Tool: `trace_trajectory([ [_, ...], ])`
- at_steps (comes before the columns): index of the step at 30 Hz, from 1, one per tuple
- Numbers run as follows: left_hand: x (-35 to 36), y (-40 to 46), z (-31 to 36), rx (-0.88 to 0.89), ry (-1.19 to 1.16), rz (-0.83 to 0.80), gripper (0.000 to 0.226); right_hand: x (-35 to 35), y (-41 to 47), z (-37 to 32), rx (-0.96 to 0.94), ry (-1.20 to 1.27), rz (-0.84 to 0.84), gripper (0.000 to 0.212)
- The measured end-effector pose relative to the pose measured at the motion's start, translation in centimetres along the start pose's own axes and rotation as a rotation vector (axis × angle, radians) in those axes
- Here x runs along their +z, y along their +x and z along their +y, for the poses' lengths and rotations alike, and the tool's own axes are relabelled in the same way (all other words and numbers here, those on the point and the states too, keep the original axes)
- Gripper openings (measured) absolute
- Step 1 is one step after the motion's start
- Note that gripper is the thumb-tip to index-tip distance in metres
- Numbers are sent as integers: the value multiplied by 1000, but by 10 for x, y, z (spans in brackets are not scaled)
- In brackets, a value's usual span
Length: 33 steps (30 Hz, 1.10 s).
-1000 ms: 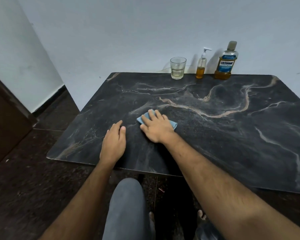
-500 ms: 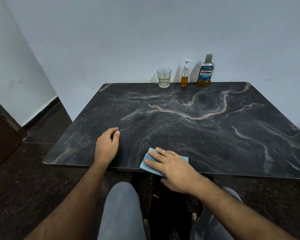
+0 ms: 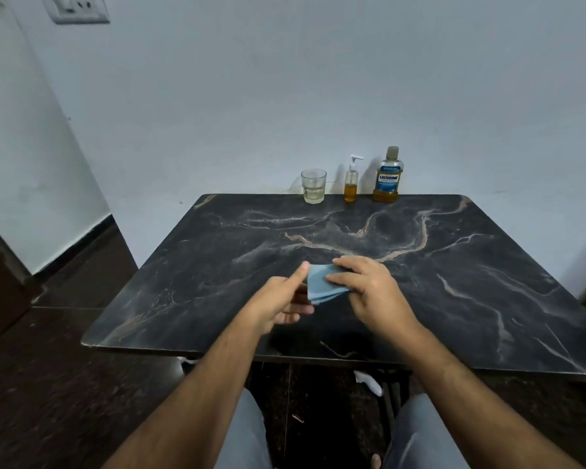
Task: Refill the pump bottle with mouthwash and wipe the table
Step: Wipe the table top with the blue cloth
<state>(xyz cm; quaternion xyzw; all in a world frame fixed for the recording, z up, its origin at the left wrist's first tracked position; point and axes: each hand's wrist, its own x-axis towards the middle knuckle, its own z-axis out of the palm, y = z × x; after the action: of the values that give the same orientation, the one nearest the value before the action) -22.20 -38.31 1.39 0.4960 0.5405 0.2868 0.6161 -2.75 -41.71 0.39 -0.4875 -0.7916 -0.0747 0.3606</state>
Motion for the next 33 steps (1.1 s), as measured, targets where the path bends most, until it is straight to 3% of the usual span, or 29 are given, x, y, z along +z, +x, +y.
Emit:
trace_trajectory([
  [4,7,6,6,-10,-269,-111,20,9,0,-6,-35,-29,49,41],
  [6,3,12,8,66,-336,-81,14,15,0,0,86,27,11,54],
  [8,-5,19,12,133,-409,-78,19,15,3,6,323,299,-58,74],
  [11,-24,29,21,185,-431,-96,25,8,16,15,681,938,-76,106],
  [12,-30,33,25,192,-420,-94,26,7,24,19,783,1131,-89,102],
  [14,-44,46,31,187,-381,-78,24,8,42,26,889,1306,-140,70],
  [17,-63,73,41,157,-307,-32,19,22,76,30,950,1175,-195,18],
  [19,-75,96,50,136,-249,18,16,41,102,38,1003,1072,-186,9],
  [21,-88,123,58,116,-188,56,17,62,128,47,1056,1019,-155,9],
  [24,-107,172,71,125,-193,110,38,102,169,71,1147,1019,-98,8],
  [27,-123,224,82,158,-186,285,51,141,208,95,1189,1021,-57,8],
  [33,-149,337,99,241,-64,541,45,221,272,144,1100,881,84,36],
])
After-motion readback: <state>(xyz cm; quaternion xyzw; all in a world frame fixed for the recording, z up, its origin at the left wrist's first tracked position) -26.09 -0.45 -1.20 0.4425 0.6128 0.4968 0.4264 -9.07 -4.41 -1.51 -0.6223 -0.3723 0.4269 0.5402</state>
